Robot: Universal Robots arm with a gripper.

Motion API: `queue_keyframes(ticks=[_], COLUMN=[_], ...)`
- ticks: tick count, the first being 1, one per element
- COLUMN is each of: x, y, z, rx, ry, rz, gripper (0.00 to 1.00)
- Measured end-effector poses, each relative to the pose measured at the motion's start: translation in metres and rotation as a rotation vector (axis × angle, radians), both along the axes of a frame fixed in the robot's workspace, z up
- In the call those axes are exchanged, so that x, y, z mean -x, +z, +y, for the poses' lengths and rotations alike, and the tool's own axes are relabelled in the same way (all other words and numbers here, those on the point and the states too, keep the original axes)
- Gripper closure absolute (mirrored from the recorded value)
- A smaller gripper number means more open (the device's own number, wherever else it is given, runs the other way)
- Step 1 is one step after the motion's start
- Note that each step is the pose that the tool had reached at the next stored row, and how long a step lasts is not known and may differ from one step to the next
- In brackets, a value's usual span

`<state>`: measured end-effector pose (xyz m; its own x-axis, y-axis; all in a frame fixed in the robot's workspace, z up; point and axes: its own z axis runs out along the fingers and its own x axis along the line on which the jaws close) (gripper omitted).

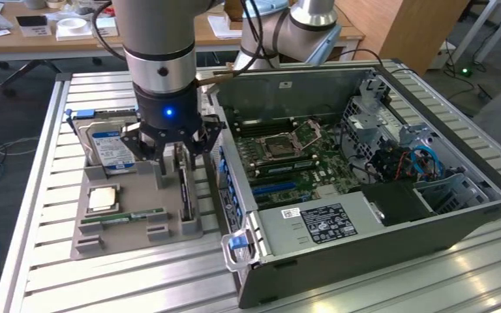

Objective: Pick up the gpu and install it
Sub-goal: 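Pick up the gpu and move the gpu toward the slot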

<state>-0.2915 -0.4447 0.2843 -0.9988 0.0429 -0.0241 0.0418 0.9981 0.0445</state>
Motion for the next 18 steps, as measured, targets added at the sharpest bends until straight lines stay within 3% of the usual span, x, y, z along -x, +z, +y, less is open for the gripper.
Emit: queue_keyframes(ticks=[7,13,18], x=[0.000,-0.002,-0.003], y=[-0.0127,-0.0148,-0.0225], z=[0.0011,0.0014,0.0020], rx=[0.0000,0.0002,0.0001], ry=[0.000,0.000,0.000], rz=[0.0000,0.0000,0.0000], gripper=[0.47,0.47,0.47])
